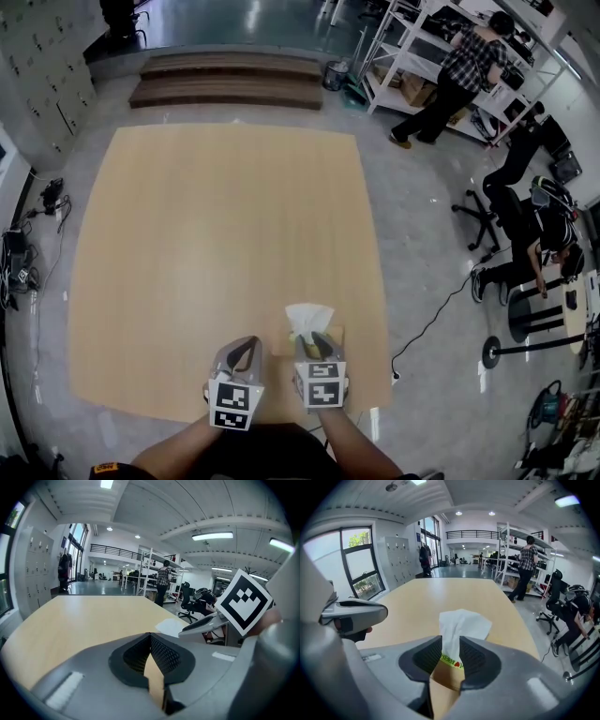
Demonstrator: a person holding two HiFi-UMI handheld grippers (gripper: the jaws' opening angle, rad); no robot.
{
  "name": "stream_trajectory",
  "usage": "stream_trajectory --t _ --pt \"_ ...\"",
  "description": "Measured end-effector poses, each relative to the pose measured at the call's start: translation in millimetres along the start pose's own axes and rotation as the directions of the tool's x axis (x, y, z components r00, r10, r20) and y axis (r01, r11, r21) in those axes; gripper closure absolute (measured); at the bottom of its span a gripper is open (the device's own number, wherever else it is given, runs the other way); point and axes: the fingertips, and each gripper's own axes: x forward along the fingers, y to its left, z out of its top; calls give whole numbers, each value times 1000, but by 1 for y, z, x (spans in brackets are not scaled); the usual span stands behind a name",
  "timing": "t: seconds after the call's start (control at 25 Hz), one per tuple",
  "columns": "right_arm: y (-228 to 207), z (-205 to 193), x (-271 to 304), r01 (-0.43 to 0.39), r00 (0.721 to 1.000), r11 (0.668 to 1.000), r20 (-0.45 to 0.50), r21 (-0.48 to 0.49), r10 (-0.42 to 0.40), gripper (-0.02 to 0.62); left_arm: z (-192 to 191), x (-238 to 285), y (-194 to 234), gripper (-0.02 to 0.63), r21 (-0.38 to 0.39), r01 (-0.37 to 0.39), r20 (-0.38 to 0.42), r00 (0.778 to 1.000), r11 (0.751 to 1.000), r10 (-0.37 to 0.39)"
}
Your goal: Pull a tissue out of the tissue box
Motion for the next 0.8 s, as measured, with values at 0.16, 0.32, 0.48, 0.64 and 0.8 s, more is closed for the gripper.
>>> stream_trajectory --t 0.16,0.32,0.48,0.64,0.8 --pt "2 -3 8 8 998 1000 -54 9 -7 495 -1 1 6 588 -9 3 -3 1000 1000 -3" --pt "1 -10 14 35 996 999 -82 24 -33 514 -5 1 11 588 -13 10 -6 1000 1000 -10" --pt "-2 -8 12 67 996 997 -67 38 -64 589 -3 0 15 588 -15 16 -7 1000 1000 -17" --pt "-7 0 0 79 996 995 -33 54 -77 592 -1 1 10 588 -18 23 -2 1000 1000 -23" --pt "-11 13 -16 84 995 995 46 57 -86 594 2 -1 4 588 -22 24 10 1000 999 -24"
